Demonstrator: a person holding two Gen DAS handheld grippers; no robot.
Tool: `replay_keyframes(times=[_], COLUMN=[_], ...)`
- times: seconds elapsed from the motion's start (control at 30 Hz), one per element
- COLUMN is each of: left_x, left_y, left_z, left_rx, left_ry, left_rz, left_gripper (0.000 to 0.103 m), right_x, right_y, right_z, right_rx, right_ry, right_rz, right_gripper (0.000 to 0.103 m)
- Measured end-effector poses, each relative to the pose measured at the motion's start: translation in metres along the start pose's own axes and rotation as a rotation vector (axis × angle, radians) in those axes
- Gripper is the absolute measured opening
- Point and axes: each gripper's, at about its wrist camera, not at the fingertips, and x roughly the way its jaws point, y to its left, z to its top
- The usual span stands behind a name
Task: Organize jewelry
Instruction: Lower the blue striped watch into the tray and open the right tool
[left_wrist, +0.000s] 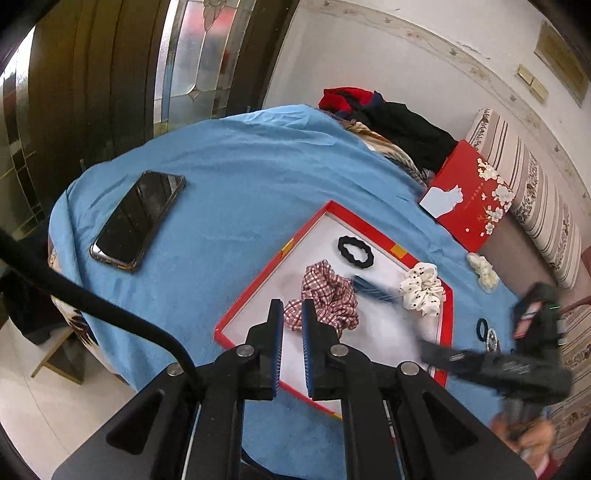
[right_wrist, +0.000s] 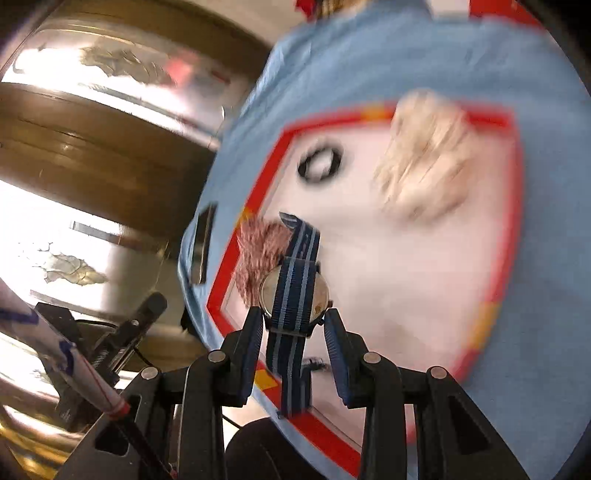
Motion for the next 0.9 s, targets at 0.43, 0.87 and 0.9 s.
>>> replay_keyframes(times=[0.43, 0.87, 0.9], left_x=[-0.003, -0.007, -0.007], left_y=[0.001, -0.006, -0.010], left_z=[-0.010, -0.020, -0.021], left_rx=[0.003, 0.016, 0.025], left_ry=[-0.009, 0.012, 0.012], left_rz=[-0.028, 0.003, 0.010], left_gripper=[0.008, 0.017, 0.018], right_x=[-0.016, -0.023, -0.031], right_y=[0.023, 0.047, 0.043], right_z=[0.007, -0.026, -0.031], right_rx=[-0.365, -0.419, -0.412], right_ry=[-0.154, -0.136, -0.150], right_rz=[-0.634, -0.570, -0.576], right_gripper=[0.050, 0.053, 0.054])
